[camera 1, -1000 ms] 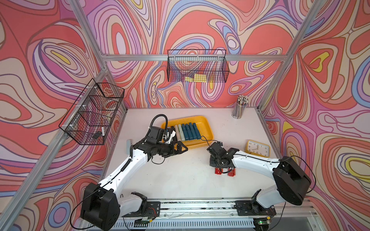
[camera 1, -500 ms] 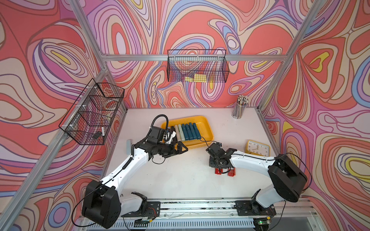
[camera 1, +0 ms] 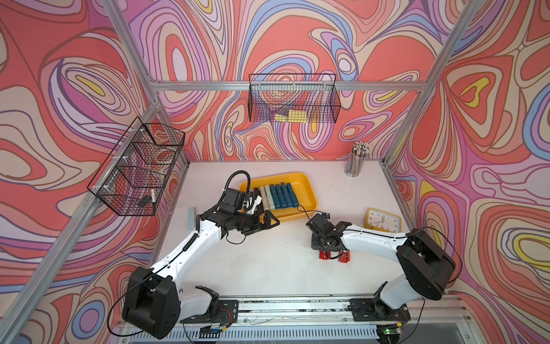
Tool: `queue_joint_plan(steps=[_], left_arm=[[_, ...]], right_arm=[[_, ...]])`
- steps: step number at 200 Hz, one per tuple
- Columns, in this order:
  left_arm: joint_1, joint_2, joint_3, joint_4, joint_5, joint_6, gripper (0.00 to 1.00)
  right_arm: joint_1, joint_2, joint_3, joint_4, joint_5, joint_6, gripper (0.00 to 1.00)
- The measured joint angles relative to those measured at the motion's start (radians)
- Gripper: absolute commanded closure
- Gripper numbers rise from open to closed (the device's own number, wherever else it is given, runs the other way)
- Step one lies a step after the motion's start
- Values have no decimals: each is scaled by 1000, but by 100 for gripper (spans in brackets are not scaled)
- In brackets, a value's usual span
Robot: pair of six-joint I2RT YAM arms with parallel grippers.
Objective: Put the pruning pliers into the storage box
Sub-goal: Pick up the pruning pliers from the center of the board.
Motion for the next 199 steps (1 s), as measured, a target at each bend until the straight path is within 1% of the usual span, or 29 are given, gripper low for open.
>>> queue_joint_plan(steps=[57,102,148,199], left_arm=[[0,9,0,26,10,-11,1],[0,18,0,70,40,-37,1],[0,27,1,101,111,-53,1],[0,28,16,118,136,-79,1]], right_arm=[[0,0,3,-5,4,-4,100],[0,-9,30,-76,7,-15,100],[0,-45,156,-165,18,-58,100],[-2,-40,290,-208,28,-134,100]])
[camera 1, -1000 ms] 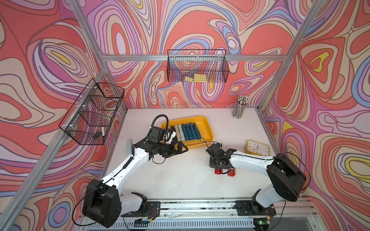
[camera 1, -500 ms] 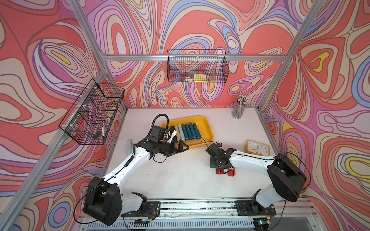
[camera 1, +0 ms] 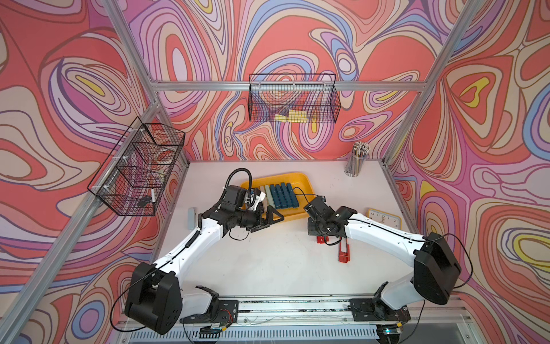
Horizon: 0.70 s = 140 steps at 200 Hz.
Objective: Put the pruning pliers into the storage box
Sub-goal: Pick up the pruning pliers from the center of the board.
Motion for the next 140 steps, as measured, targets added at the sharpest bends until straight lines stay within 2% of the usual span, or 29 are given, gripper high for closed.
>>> queue_joint_plan(steps=[64,140], left_arm=[[0,5,84,6,-10,-19,1],[0,90,201,-7,-54,-5,1]], right_arm=[[-75,72,137,-8,-66,-120,100],[-176,154,256,-10,-135,-244,100]])
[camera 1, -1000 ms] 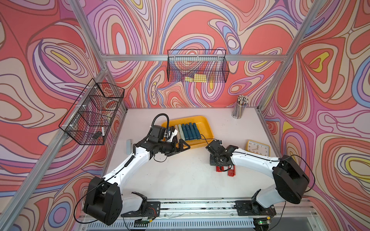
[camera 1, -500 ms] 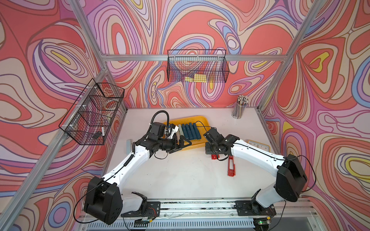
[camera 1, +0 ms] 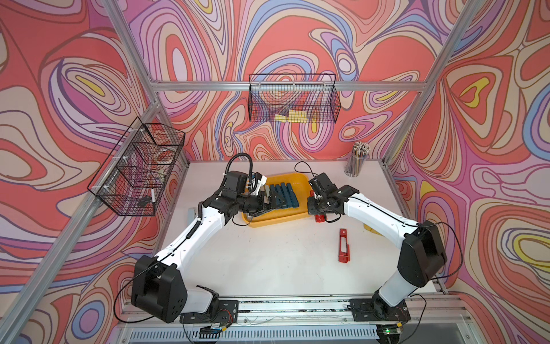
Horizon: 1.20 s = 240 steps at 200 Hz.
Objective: Put the pruning pliers into the storage box
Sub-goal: Pick up the pruning pliers from the center of the board, then place the pruning pliers in the storage box.
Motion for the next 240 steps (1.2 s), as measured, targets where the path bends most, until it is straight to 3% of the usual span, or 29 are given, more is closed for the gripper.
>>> queue_joint_plan(steps=[72,158,240], left_arm=[[9,84,63,-11,-35,3,1],[87,144,96,3,-38,-5,1],[123,170,105,21,-37,-16,1]], right_arm=[[-43,154,152,-1,-67,-81,100],[-68,290,334,-26,-117,-128,100],[-73,385,421,-35,-140,-143,100]])
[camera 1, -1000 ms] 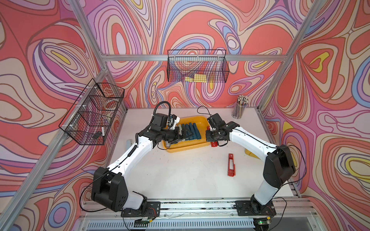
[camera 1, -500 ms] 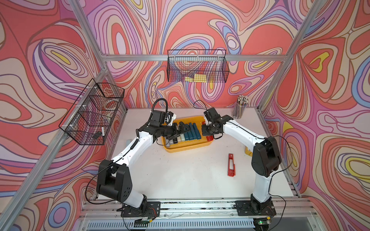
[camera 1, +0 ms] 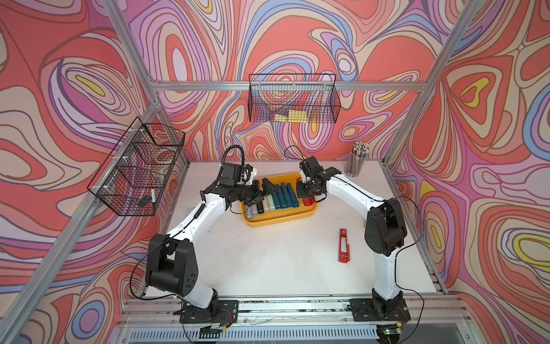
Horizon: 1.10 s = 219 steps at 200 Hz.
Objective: Put the pruning pliers into the storage box
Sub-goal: Place the pruning pliers in the storage box.
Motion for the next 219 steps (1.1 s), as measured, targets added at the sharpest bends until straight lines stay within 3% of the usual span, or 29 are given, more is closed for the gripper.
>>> queue_joint_plan(steps=[219], left_arm=[[58,23,1,53,0,-20,1]], right_arm=[[-38,188,129,34,-37,-18,100]])
